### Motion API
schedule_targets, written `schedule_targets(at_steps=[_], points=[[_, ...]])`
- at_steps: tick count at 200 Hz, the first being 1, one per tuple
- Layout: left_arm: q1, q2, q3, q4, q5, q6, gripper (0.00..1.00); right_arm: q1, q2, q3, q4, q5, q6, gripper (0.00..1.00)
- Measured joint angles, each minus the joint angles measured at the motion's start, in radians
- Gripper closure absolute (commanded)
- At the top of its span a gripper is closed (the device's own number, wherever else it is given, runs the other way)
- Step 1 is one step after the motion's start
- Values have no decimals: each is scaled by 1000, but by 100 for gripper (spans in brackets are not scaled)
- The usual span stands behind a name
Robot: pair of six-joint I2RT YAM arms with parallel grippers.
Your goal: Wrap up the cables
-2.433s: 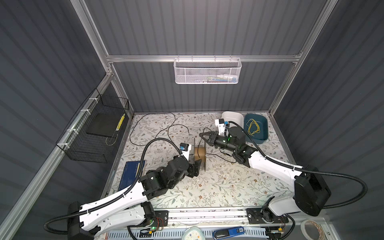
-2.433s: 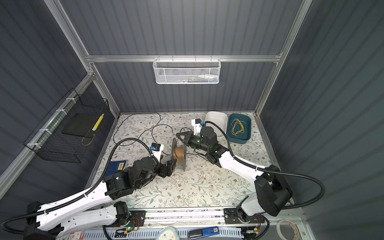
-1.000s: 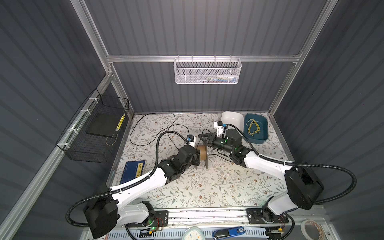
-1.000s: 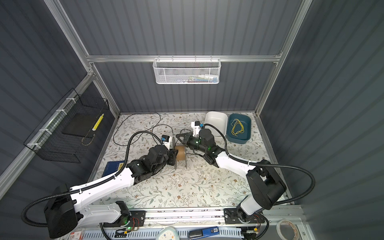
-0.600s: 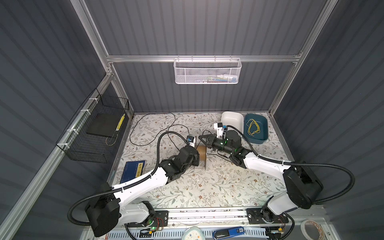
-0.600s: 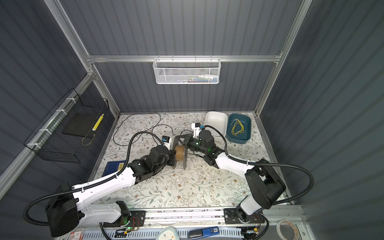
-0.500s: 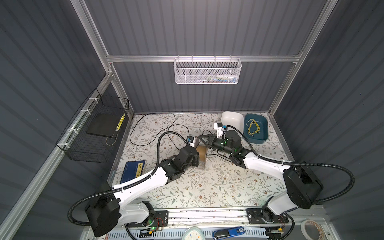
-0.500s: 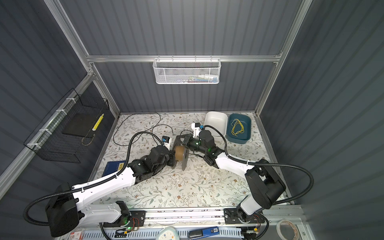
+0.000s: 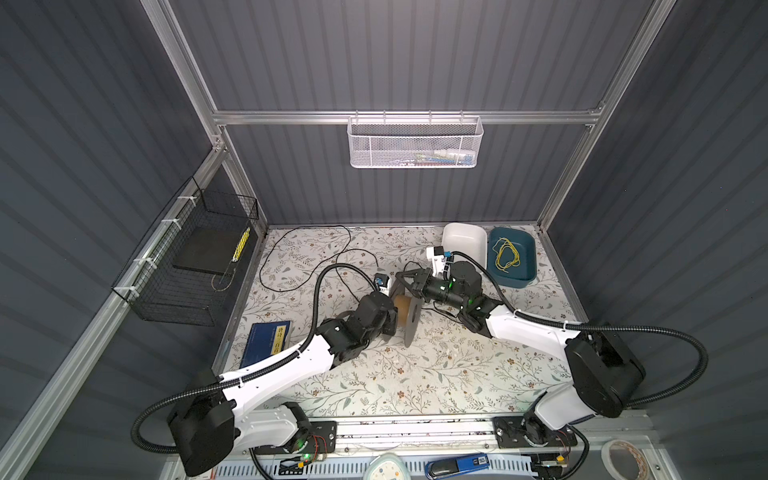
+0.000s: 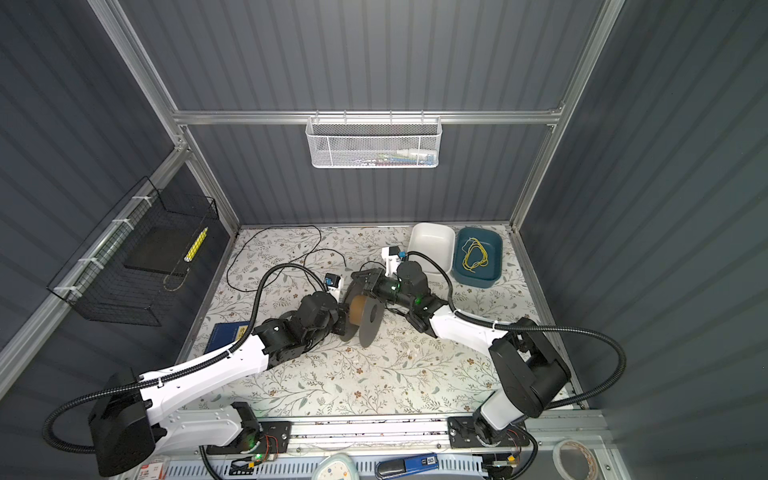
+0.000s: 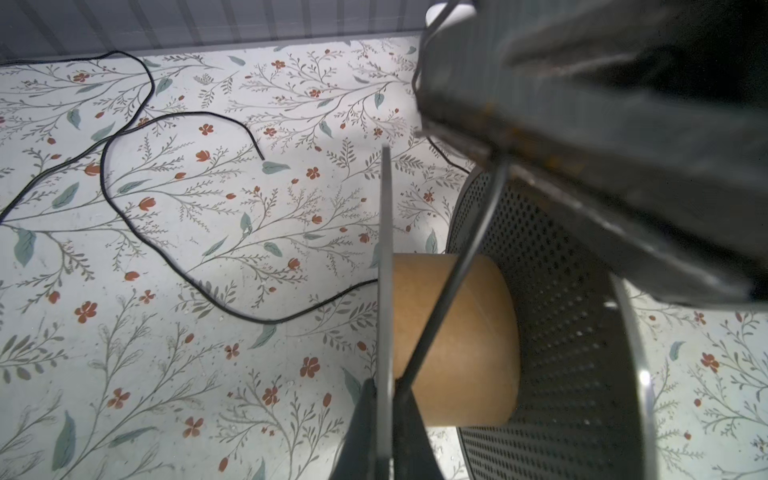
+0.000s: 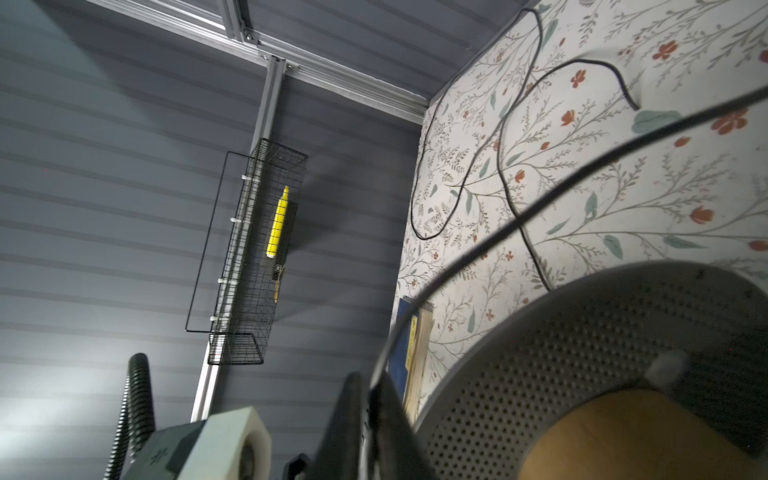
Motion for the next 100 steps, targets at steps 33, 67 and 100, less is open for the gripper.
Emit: schedule_targets(at_steps=[33,67,100], points=[[0,-63,41,-166,-3,14,100,-35,-73,1,-73,5,-29,52],[0,-132,84,-283,-10,34,100,-85,-213,4,-143,9,-68,45],[0,-120,217,-452,-35,67,100,-140,-323,-43,-193,49,-85,37]])
